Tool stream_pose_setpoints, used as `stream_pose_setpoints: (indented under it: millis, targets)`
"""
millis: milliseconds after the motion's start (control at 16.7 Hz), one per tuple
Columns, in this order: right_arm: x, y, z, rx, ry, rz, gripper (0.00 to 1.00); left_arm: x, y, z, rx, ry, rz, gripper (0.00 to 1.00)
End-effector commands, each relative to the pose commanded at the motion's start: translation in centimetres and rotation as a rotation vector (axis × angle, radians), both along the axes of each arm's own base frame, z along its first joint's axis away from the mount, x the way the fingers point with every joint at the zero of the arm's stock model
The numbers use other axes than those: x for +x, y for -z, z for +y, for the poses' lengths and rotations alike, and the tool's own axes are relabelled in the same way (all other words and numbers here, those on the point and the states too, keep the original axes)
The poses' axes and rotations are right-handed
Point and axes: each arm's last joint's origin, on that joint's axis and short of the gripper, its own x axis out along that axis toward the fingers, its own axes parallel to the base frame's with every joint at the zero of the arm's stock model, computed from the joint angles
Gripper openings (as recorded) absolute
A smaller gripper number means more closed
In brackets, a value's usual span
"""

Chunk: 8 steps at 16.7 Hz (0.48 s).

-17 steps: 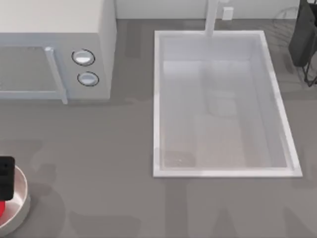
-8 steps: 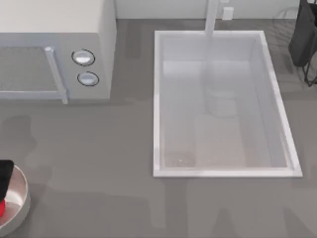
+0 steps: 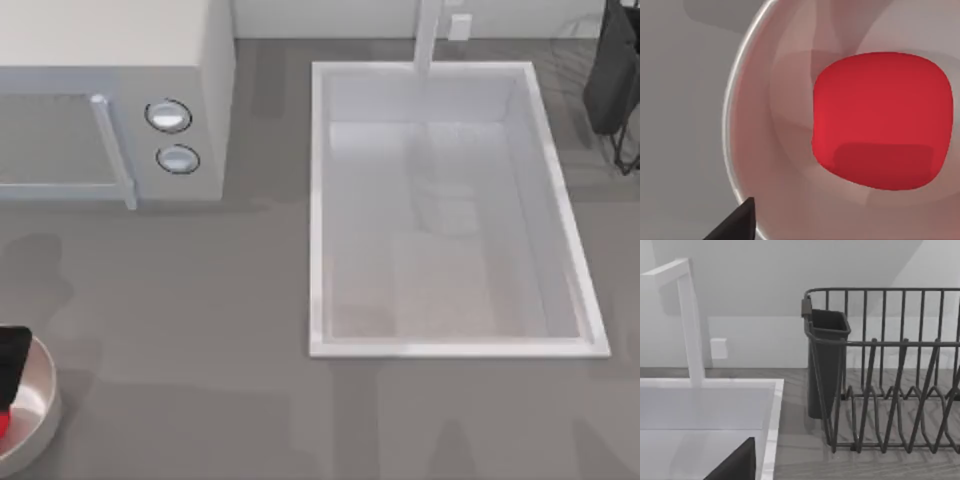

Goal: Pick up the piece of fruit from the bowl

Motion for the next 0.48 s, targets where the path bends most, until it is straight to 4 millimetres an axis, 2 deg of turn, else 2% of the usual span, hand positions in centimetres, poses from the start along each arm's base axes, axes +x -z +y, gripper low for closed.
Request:
stream_pose_setpoints:
  millis: [480]
  targets:
    - [0.0,0.0,0.0,0.000,0.000,0.000,1.00,0.4,7.9,0.1,0.002,-0.003,-0.021,1.00]
